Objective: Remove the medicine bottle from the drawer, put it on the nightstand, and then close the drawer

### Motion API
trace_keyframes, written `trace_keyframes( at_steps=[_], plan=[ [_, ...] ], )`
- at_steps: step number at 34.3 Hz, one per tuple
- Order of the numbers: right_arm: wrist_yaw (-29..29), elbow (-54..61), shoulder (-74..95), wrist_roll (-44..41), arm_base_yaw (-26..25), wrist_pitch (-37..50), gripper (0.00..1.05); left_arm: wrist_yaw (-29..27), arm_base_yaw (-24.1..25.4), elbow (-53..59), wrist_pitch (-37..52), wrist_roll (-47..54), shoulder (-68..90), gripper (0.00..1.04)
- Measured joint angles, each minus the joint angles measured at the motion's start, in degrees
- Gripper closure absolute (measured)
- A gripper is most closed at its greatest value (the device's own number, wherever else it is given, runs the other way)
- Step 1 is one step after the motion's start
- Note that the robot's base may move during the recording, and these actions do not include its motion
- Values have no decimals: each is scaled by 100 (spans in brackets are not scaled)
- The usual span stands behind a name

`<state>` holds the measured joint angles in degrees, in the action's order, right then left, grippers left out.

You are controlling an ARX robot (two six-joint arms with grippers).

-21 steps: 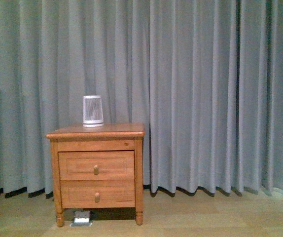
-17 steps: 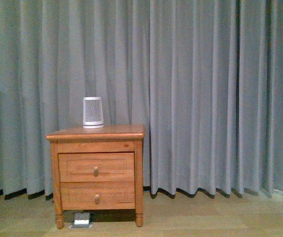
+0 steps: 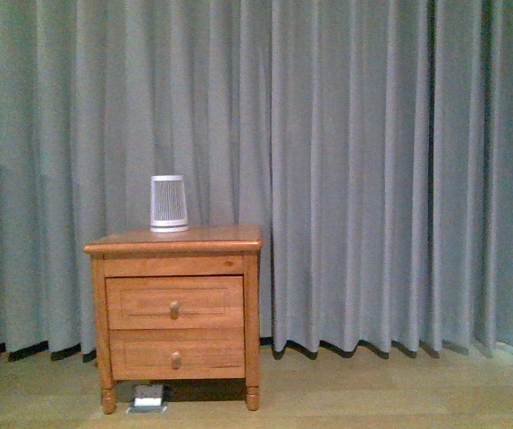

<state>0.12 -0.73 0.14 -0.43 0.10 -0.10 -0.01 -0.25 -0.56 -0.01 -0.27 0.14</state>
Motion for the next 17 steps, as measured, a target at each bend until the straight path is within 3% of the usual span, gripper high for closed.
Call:
trace_keyframes(
  at_steps=[17],
  plan=[
    [2,0,0,0,0,0,7,0,0,0,0,2,0,7]
  ],
)
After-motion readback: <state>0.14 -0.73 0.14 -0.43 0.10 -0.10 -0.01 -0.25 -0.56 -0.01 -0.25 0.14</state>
